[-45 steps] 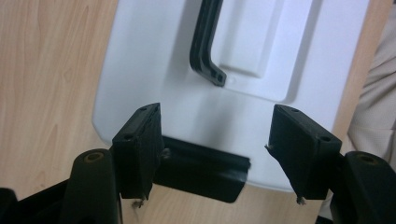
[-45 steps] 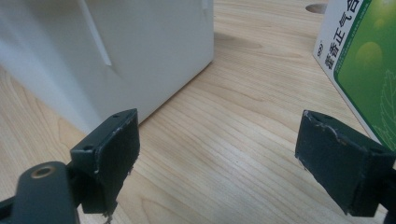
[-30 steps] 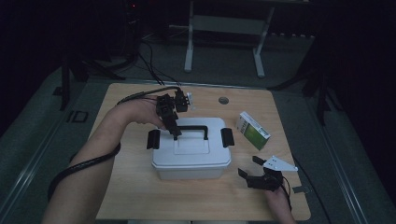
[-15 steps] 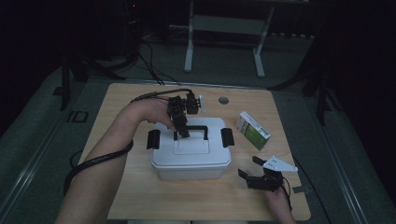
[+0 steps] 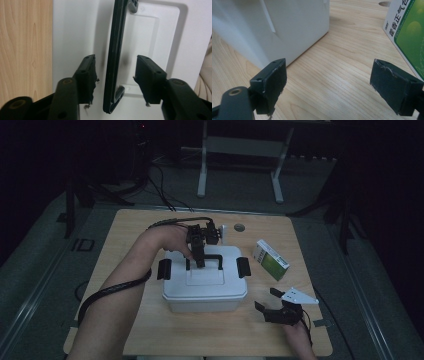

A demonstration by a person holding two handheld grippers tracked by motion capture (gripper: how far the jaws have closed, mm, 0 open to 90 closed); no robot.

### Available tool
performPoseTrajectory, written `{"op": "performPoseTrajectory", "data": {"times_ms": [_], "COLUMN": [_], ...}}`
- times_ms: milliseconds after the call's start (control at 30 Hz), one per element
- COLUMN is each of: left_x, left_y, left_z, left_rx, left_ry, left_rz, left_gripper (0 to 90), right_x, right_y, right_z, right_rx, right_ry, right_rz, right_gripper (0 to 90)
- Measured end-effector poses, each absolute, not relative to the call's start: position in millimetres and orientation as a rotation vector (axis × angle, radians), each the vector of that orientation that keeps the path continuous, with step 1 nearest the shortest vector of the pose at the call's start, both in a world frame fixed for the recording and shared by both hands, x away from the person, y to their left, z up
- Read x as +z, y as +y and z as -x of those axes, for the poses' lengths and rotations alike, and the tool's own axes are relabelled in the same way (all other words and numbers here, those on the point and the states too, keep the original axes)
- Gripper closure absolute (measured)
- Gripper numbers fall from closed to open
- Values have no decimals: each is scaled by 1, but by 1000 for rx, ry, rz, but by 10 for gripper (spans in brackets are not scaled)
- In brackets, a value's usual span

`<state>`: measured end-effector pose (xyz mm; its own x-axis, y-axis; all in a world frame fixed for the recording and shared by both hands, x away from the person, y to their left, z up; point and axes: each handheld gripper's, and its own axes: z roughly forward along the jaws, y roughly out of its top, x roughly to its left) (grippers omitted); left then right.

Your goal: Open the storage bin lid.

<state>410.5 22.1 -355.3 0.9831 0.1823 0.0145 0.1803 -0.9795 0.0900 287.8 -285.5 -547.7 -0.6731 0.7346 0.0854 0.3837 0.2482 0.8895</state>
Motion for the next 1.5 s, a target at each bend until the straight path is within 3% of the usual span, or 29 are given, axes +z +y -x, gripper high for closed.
{"op": "performPoseTrajectory", "data": {"times_ms": [533,1067,1500], "left_x": [-358,-356,-341], "left_y": [14,10,15], "left_z": [-408,-404,-402], "left_rx": [45,-7,51], "left_ry": [203,166,169], "left_rz": [-3057,-3074,-3057], "left_gripper": [800,837,837], "right_x": [-549,-549,-549], "right_y": [-285,-286,-285], "right_z": [-288,-288,-288], "right_rx": [1397,1407,1407], "right_ry": [2184,2181,2185], "right_rz": [-1024,-1030,-1033], "right_gripper": [137,137,137]}}
